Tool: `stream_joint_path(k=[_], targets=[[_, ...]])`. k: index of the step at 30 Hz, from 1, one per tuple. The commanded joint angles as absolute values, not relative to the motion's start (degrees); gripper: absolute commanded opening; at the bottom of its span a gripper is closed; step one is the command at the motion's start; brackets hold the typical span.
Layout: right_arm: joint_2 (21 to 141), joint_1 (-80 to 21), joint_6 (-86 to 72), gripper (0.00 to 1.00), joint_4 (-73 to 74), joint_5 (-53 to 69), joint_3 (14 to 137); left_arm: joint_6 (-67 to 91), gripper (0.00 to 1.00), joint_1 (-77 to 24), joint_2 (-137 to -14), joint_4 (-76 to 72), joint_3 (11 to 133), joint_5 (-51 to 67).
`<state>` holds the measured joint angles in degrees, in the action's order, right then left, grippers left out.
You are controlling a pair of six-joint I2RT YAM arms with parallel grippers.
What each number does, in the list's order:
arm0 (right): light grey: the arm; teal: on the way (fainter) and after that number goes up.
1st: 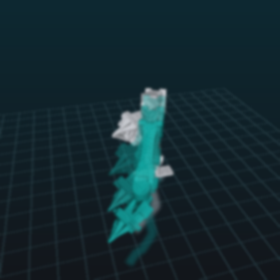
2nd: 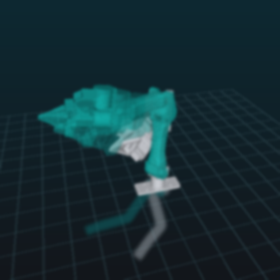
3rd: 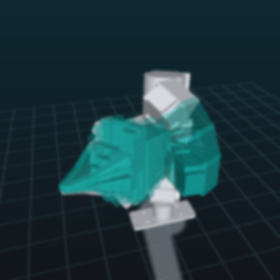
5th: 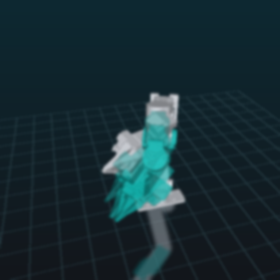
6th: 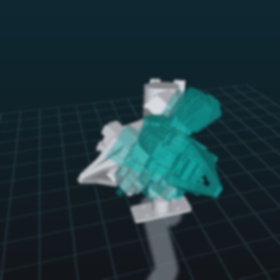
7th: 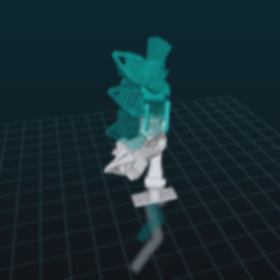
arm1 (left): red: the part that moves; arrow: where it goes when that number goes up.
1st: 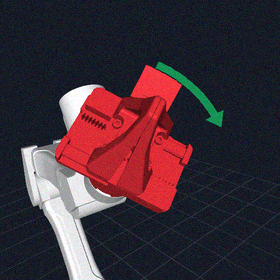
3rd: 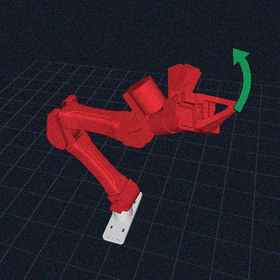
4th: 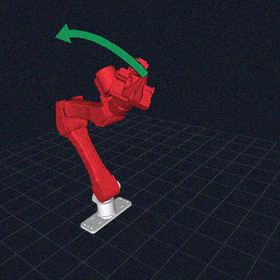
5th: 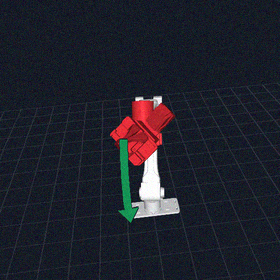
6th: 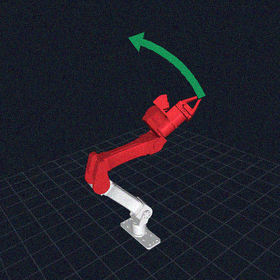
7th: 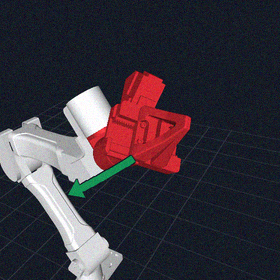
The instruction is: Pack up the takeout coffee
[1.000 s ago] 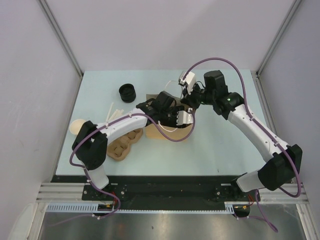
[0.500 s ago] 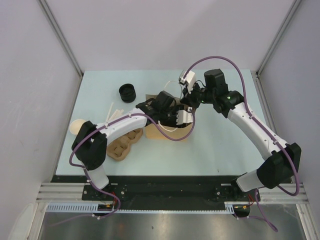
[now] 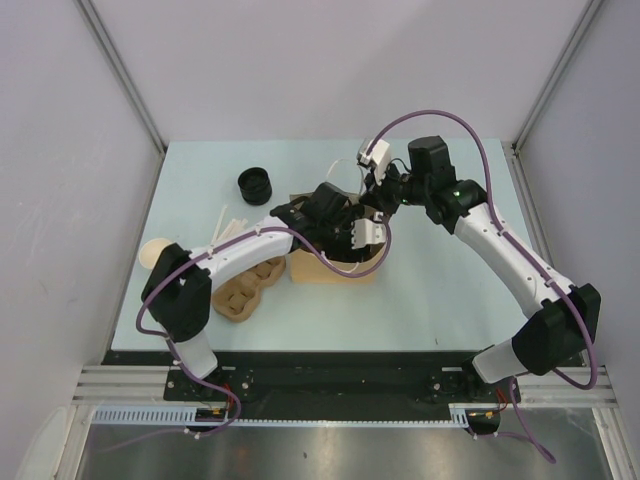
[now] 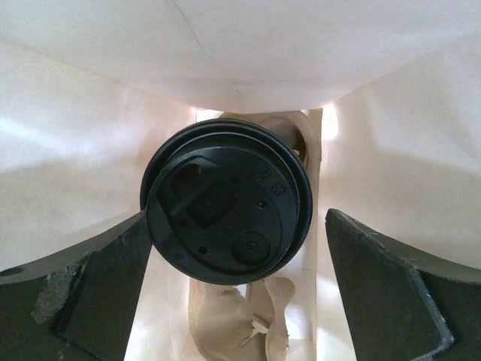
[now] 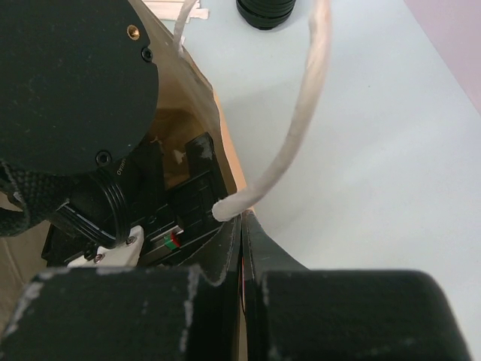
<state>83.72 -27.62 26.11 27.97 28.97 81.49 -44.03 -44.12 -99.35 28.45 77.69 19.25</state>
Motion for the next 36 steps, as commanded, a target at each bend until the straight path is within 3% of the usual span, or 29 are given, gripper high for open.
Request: stream_joint_path(k=[1,36], targets=[[84.8,-27.7,25.5,0.0,32.1,30.8,82.6,-41.7,1.0,-44.4,-96.1,29.6,80.2,18.7],[84.5,-27.2,27.3,0.0,32.6,29.6,83.1,-36.2,0.99,-43.5,-86.0,31.6,85.6,19.7]])
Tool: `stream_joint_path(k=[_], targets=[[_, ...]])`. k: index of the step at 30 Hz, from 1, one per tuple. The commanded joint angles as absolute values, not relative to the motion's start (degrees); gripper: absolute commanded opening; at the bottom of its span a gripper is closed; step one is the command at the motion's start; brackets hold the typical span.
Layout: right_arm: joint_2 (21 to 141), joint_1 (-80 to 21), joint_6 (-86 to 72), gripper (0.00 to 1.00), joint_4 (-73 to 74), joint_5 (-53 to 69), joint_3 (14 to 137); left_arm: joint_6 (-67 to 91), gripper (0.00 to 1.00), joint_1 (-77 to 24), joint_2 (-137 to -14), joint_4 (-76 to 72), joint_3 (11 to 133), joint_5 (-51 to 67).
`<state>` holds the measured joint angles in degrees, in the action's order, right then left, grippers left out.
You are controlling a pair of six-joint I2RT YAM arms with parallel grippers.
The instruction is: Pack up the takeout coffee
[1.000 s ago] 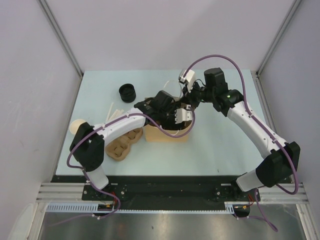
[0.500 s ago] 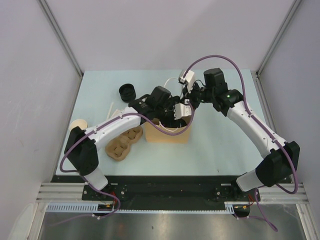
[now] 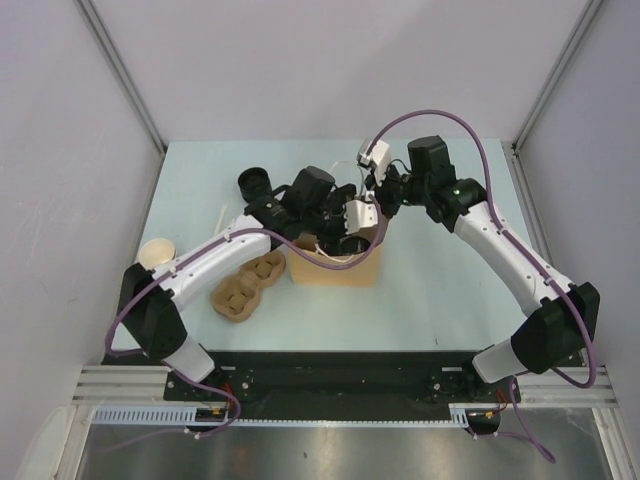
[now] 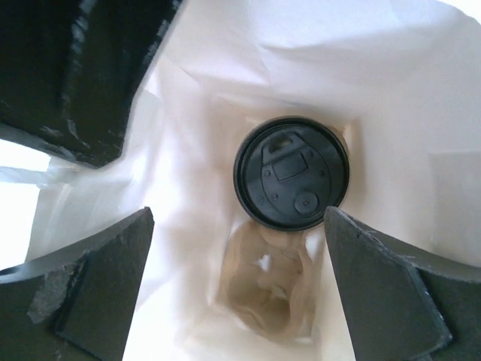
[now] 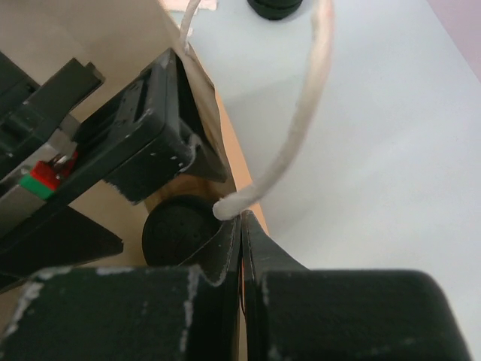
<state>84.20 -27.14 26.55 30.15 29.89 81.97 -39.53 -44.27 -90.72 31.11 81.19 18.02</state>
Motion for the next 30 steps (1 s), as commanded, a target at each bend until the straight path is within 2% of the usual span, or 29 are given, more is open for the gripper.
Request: stream_joint_path(k=[1,9,17,23,30], targets=[[84.4,-27.1,27.7,0.0,32.8,29.6,83.1,-35.2,1.0,-43.2,-86.0,32.4,87.5,20.0],[84.2,-26.7,29.0,0.0,33.0,29.5,83.1,-32.1,0.99,-41.6,-85.9,37.3,94.8,21.0],[84.0,-26.5,29.3,0.0,33.3,29.8,83.1,-31.7,0.89,-40.6,-85.1,37.0,92.9,21.8],[84.0,-26.5,28.7,0.0,32.9,29.9,83.2,-35.2,0.78,-40.6,-84.3,36.0,88.4,23.2],[84.5,-26.5,27.9,0.0,33.2,29.6,83.9,-38.4,0.57,-40.6,-84.5,39.4,88.3,26.4]])
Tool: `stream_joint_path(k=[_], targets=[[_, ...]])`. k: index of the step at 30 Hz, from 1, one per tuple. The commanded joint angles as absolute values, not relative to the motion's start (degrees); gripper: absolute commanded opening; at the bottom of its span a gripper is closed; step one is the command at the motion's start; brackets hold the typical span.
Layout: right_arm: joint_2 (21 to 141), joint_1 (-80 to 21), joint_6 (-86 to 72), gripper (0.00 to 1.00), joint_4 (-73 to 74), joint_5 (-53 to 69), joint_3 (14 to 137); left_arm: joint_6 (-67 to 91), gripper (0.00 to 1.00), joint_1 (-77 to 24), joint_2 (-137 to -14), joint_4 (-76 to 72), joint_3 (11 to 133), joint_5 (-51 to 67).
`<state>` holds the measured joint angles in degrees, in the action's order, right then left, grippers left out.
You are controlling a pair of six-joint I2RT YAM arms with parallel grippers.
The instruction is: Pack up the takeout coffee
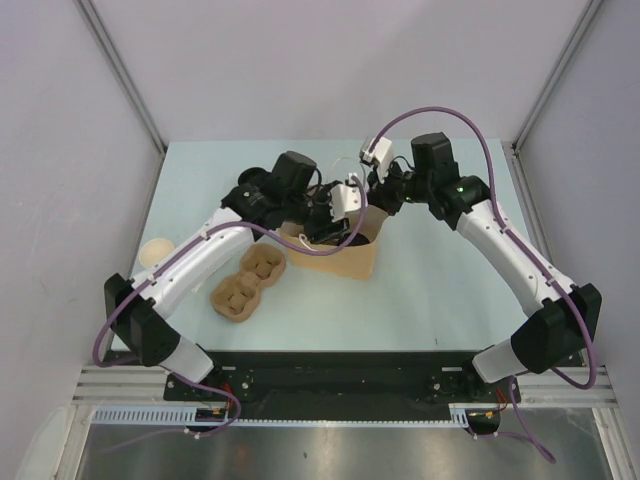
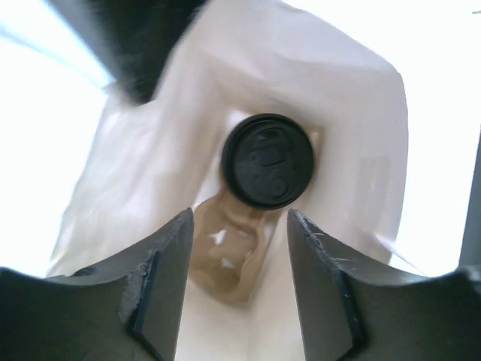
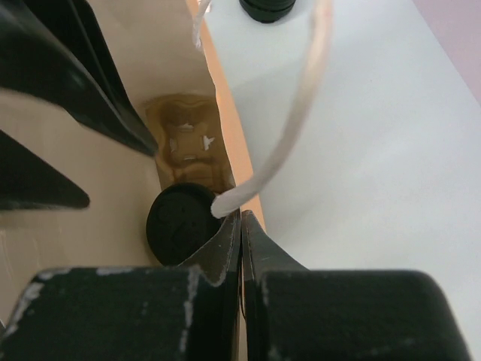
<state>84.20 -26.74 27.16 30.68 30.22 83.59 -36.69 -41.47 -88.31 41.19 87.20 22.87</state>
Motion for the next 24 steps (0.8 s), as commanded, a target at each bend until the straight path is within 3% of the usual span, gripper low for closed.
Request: stream_joint_path(k=[1,12,18,24], targets=[[84.5,-26.5,27.9,0.0,33.2,29.6,83.9,-38.4,0.55,-40.6,-84.6,39.5,88.4,26.4],[85.0,-26.5,28.1,0.0,32.8,29.5,84.0,-27.7,0.46,-36.7,-85.7,35.0,95.5,23.9],[85.9,-26.5,27.8,0.0,32.6,29.4,85.0,-20.7,0.45,-33.6,-86.0,33.8,99.6,30.1],[86.4,-26.5,27.9,0.0,33.0,29.4,85.6,-14.3,0.36,-31.2,-82.1,29.0,96.4,33.8]])
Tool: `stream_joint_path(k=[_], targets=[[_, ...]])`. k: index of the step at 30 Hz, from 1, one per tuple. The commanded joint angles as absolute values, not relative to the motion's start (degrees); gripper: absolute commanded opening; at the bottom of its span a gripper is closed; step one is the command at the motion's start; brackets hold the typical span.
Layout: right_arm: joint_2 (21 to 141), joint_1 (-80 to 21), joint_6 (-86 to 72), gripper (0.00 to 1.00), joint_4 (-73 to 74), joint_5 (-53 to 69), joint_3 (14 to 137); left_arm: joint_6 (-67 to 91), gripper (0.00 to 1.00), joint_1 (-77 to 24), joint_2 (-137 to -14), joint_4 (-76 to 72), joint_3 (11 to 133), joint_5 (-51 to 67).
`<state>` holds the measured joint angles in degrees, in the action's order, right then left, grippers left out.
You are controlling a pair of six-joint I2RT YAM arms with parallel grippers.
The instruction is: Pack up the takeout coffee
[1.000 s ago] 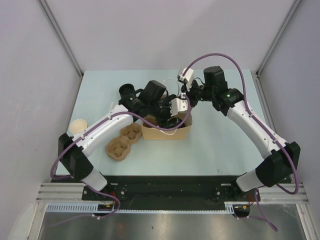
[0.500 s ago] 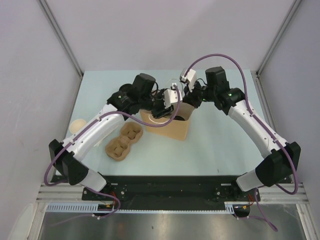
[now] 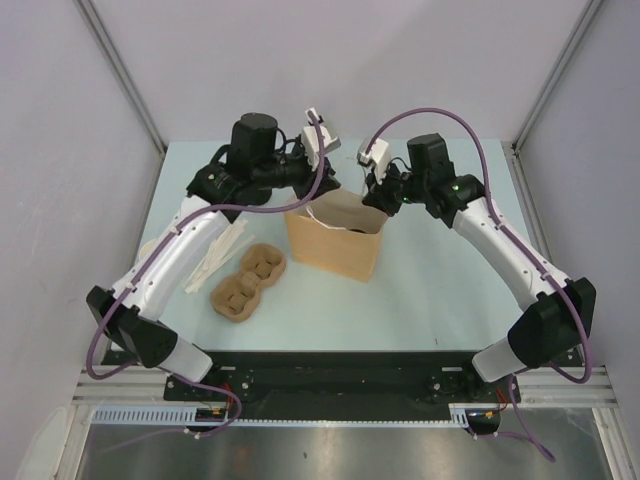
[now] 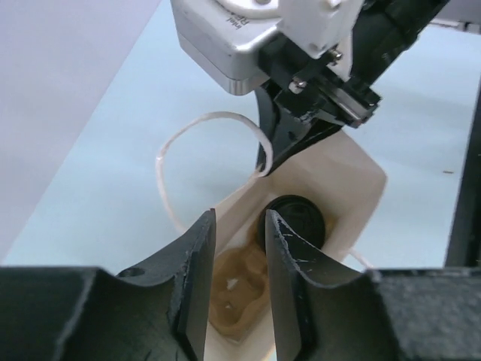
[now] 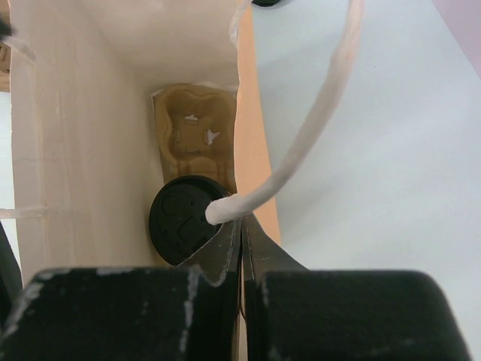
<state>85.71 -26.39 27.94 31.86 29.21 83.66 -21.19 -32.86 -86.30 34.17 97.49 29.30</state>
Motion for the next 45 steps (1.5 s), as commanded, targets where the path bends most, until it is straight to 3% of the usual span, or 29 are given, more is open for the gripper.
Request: stream_joint_path(k=[1,5,12,21,26,29,34,45], targets=[[86.5,-26.4,27.9,0.0,33.0,29.4,85.7,-11.5,0.35,-30.6,-81.6,27.9,95.7,33.8],[86.8,-26.5,27.7,0.0,33.1,29.1,86.1,-6.7,0.27,-26.4,-79.5,24.5,93.7,28.8],[88.0,-26.4,27.4,0.04,34.6,26.9,88.5,-2.6,0.32,-12.8,-78.5,29.4,88.5,25.0],[90.4,-25.5,27.2,0.36,39.3,26.5,93.8,-9.3,0.36,-0.2,-88.8,42.0,85.3,19.8],[91.0,-25.2,26.7,0.47,40.3,26.2,96.4,-9.2,0.34,5.8,-97.6,43.0,88.1,15.7],[91.0,-25.2,26.4,0.54,40.4,25.9,97.3,-10.3,0.32,6.3,-104.1,43.1,91.1,12.8],[91.0,-25.2,25.8,0.67,41.1,25.0,98.7,-11.2,0.36,6.3,-113.8,43.2,96.1,10.5],[90.7,-25.2,25.9,0.92,41.7,20.7,100.6,-12.2,0.38,6.2,-125.4,42.8,105.6,7.9]])
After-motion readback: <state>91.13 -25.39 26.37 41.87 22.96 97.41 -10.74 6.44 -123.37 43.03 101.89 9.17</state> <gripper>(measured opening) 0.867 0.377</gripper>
